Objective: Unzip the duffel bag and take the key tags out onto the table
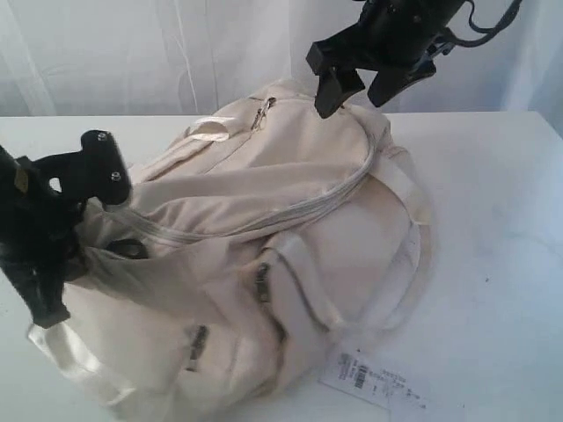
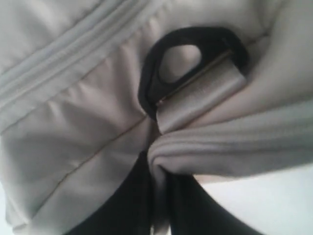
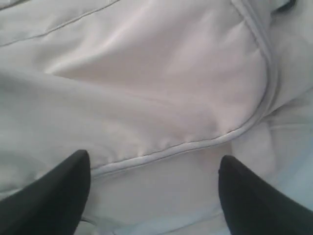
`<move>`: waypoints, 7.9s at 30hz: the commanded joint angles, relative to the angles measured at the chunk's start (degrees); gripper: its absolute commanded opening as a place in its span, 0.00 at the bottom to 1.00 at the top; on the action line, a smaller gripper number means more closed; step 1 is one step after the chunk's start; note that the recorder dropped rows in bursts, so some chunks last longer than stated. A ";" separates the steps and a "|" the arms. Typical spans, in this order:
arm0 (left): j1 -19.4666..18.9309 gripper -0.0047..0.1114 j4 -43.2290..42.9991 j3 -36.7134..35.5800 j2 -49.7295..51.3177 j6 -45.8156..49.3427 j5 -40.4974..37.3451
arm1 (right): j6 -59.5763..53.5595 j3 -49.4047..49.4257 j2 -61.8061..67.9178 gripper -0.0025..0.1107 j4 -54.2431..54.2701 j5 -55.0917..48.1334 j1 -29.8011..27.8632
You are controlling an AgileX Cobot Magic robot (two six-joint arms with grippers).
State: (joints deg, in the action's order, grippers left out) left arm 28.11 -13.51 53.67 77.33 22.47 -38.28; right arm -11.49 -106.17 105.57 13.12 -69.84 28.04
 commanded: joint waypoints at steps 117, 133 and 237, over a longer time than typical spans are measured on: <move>-0.50 0.55 1.87 -0.87 -16.69 -16.06 3.65 | 4.66 4.33 11.98 0.02 -54.77 17.48 16.52; -0.50 0.55 2.17 -0.87 -16.69 -16.06 3.65 | 7.44 4.33 7.72 0.02 -48.70 15.56 16.42; -0.50 0.55 8.31 -0.87 -16.69 -16.06 7.42 | 5.05 52.88 -28.80 0.02 -10.94 15.92 14.17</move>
State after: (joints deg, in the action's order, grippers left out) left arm 27.78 -5.79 53.18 61.17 6.74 -30.68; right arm -3.26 -53.66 77.24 -2.21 -53.89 42.34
